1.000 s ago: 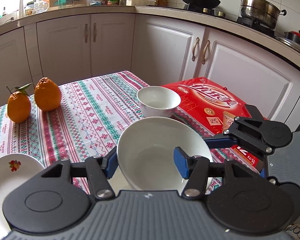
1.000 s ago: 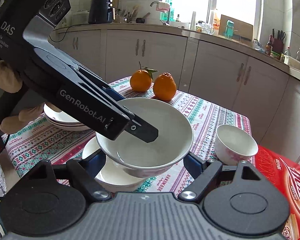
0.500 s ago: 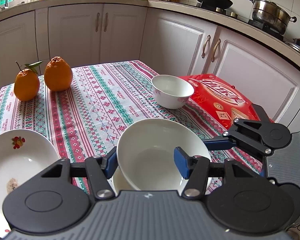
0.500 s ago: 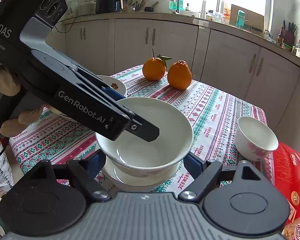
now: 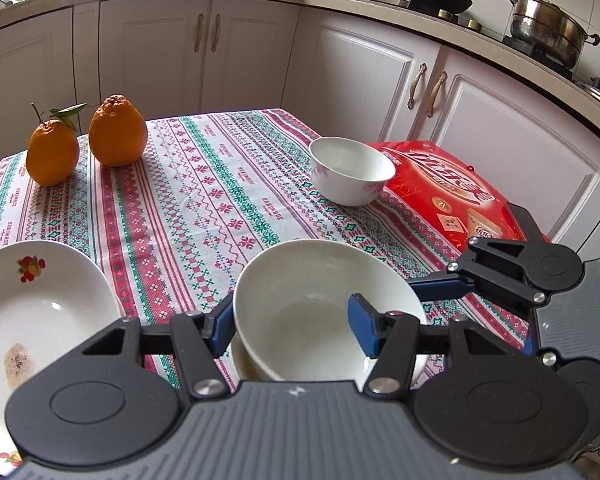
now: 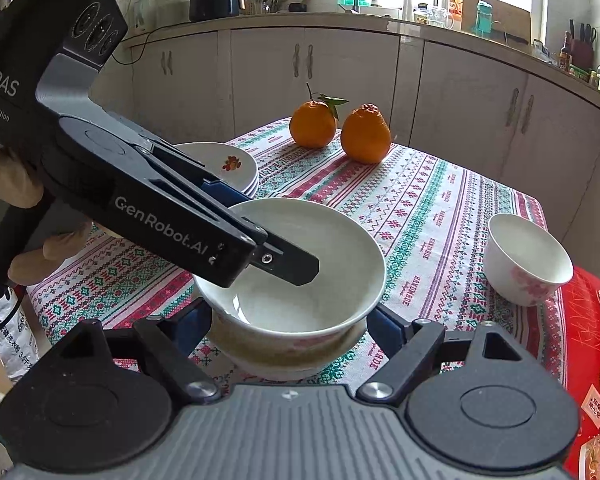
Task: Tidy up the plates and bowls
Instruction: 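Carry the held bowl and lower it into another white bowl, left gripper, then open the left gripper and withdraw it from the nested bowls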
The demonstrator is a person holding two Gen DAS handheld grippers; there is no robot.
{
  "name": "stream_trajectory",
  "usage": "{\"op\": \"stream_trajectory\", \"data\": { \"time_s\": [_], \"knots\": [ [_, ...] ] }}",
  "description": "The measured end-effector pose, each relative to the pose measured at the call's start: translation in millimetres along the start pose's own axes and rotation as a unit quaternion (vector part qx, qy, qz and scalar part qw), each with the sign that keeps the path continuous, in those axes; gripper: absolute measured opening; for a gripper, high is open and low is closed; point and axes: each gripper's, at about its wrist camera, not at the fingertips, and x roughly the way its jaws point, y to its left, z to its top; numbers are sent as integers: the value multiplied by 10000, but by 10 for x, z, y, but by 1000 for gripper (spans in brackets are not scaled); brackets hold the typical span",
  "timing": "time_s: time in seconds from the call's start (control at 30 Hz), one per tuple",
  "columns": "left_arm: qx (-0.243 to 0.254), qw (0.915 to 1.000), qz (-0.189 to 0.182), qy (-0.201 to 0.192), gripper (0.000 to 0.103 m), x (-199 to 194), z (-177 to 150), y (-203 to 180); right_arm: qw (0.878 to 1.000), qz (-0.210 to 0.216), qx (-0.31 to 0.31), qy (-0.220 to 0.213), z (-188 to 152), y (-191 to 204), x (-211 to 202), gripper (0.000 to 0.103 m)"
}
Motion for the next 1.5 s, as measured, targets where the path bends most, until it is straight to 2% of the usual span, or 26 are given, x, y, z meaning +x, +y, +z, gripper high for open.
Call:
{"op": "stream_trajectory", "data": {
  "time_s": [0.23, 0.7, 0.83, 1.03, 1.17, 1.23, 1.5],
  "knots": [
    [-22, 10000, -7, 7, 58, 11, -8, 6, 10000, 40, 29, 22, 4, -7, 11, 88],
    [-8, 10000, -98, -2, 67, 15, -43, -18, 9996, 184, 198, 92, -36, -50, 20, 93],
    [2, 9999, 8, -101, 86, -29, -33, -17, 9998, 133, 116, 55, -45, -27, -9, 98],
    [-111, 9995, 181, -214, 86, -81, 26, 73, 9997, 123, 182, -122, -27, -57, -114, 103],
    [-40, 9992, 281, -268, 87, -117, 109, 94, 9997, 7, 199, -172, -46, -93, -196, 103],
    [92, 9989, 380, -277, 91, -125, 174, 84, 9995, -84, 232, -207, -64, -143, -253, 103],
    [621, 9966, 467, -283, 95, -46, 408, -37, 9959, -715, 473, -293, -174, -479, -450, 103]
  ]
}}
